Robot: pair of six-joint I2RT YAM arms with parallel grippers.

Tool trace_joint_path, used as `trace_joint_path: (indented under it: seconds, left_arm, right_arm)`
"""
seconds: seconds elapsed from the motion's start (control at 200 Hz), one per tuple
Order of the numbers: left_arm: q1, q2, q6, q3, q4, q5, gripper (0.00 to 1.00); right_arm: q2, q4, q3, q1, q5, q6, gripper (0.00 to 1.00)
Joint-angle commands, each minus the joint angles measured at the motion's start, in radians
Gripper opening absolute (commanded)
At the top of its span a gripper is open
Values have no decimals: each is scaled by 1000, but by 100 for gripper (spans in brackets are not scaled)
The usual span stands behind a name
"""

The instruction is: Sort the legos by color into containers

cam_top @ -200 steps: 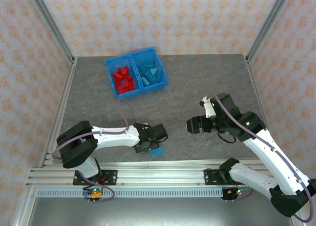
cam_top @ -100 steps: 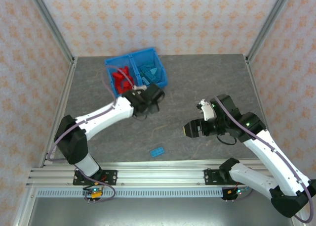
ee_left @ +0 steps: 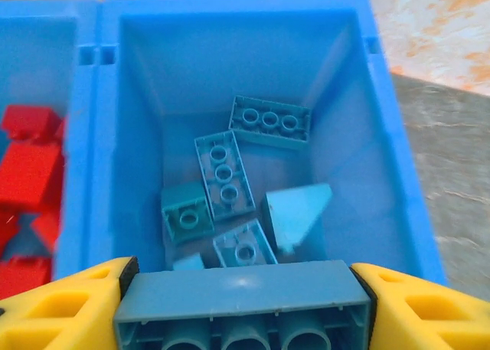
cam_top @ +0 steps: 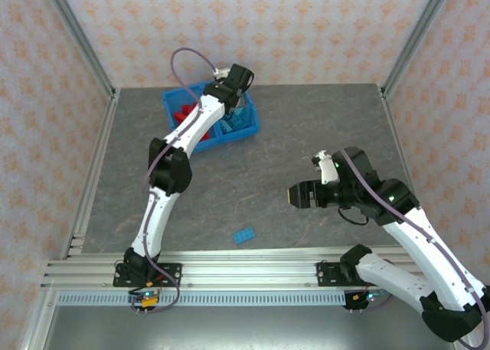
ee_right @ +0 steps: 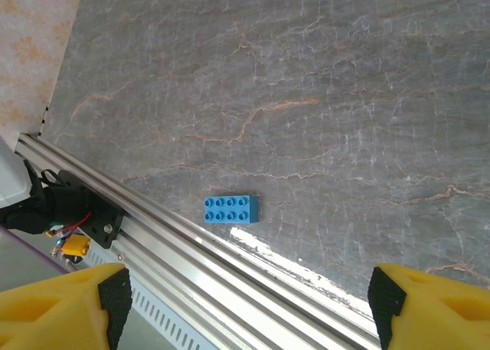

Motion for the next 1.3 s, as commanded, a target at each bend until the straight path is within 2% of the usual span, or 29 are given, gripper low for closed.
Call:
trace_joint_path:
  seconds: [0.0,0.17,0.26,0.405,0.556,0.621,0.756,0.856,1.026,1.156,1.296]
  left_arm:
    - [19,50,91,116,-36,-31,55]
    - [33,69,115,114,44,25,72]
    - [33,48,124,116,48,48,77]
    - [29,-21,142,109,32,79,83]
    - [10,-144,171,82,-9,114,84]
    - [-15,-260,204,-19,18,123,84]
    - [-95,-612,306,-408,227,140,85]
    - [-154,-838,384,-643,291,141,86]
    - [-215,-1166,511,-933,236,134,91]
    - [-221,-1405,640,-1137,167,272,99]
    - [-221,-1611,841,-1266,-43,385,100]
  right_arm:
    - [-27,-16,28,-1,38,17,82]
    - [-47,-34,31,-1,50,8,82]
    - [-42,-27,30,-1,52,6,83]
    - [-25,2,19,-1,38,12,83]
    - [-4,31,13,-1,23,18,83]
    - [4,48,-3,-1,21,22,82]
    - [60,73,-29,2,21,29,80]
    - [122,86,-30,22,20,22,79]
    - [209,149,-37,124,46,44,79]
    - [283,200,-53,224,67,84,79]
    - [377,224,-52,338,112,140,79]
